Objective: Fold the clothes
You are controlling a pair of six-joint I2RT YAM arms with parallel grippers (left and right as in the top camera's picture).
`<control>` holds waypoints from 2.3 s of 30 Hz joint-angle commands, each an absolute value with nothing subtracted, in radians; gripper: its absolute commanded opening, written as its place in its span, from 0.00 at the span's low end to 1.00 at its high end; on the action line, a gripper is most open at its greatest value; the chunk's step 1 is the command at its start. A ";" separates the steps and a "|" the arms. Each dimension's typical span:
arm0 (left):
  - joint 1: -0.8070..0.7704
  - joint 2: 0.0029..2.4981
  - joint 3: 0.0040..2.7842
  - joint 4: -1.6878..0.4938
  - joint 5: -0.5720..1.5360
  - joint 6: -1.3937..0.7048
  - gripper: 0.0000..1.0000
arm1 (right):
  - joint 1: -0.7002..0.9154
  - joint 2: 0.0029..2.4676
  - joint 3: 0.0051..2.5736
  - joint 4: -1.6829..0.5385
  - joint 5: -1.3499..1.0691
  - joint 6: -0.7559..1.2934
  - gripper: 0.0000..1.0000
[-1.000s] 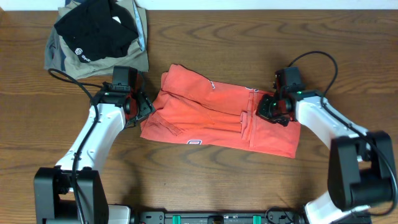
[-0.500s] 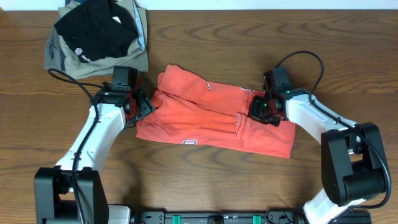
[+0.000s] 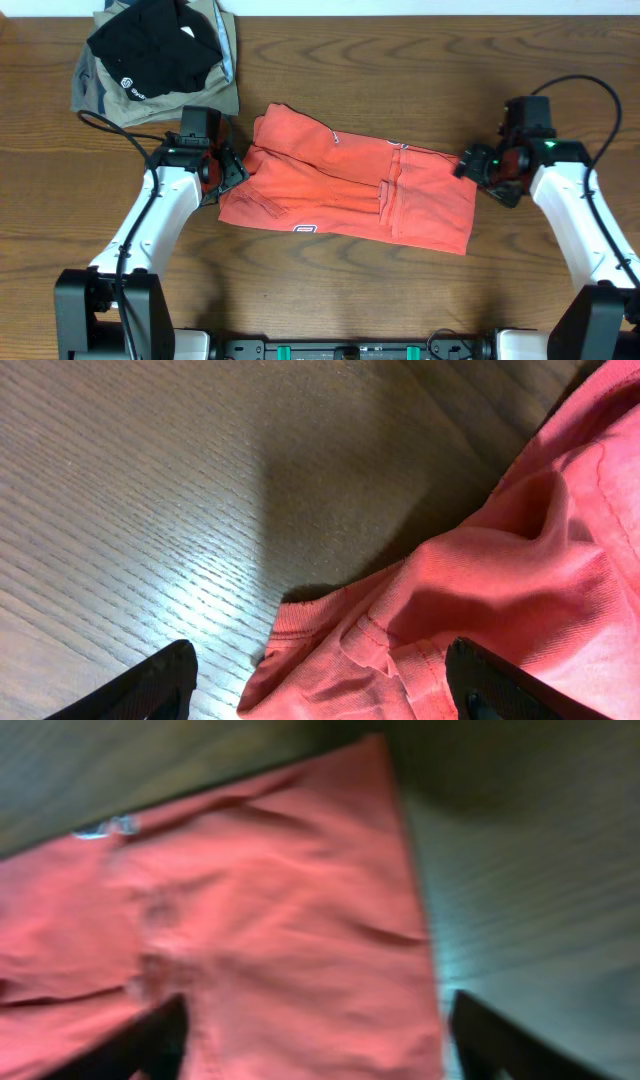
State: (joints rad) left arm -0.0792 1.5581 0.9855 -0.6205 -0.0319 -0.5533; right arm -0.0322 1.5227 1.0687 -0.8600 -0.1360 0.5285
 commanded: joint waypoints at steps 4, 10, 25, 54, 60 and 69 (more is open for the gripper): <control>-0.073 1.571 0.966 -0.620 -0.035 -0.556 0.81 | -0.026 1.532 1.032 -0.884 -0.217 0.436 0.23; -0.073 1.571 0.966 -0.621 -0.035 -0.556 0.81 | 0.030 1.532 0.953 -0.885 -0.218 0.450 0.12; -0.073 1.571 0.966 -0.622 -0.035 -0.556 0.81 | 0.076 1.527 0.727 -0.794 -0.218 0.546 0.01; -0.073 1.571 0.966 -0.621 -0.035 -0.556 0.81 | 0.014 1.472 0.987 -0.948 -0.083 0.534 0.01; -0.073 1.571 0.966 -0.622 -0.035 -0.555 0.81 | 0.066 1.568 0.927 -0.828 -0.160 0.534 0.01; -0.073 1.571 0.966 -0.621 -0.035 -0.555 0.81 | 0.084 1.704 0.920 -0.832 -0.143 0.533 0.01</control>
State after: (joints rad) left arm -0.0792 1.5581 0.9813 -0.6209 -0.0299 -0.5533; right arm 0.0727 1.6703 0.9257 -0.8291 -0.1471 0.5335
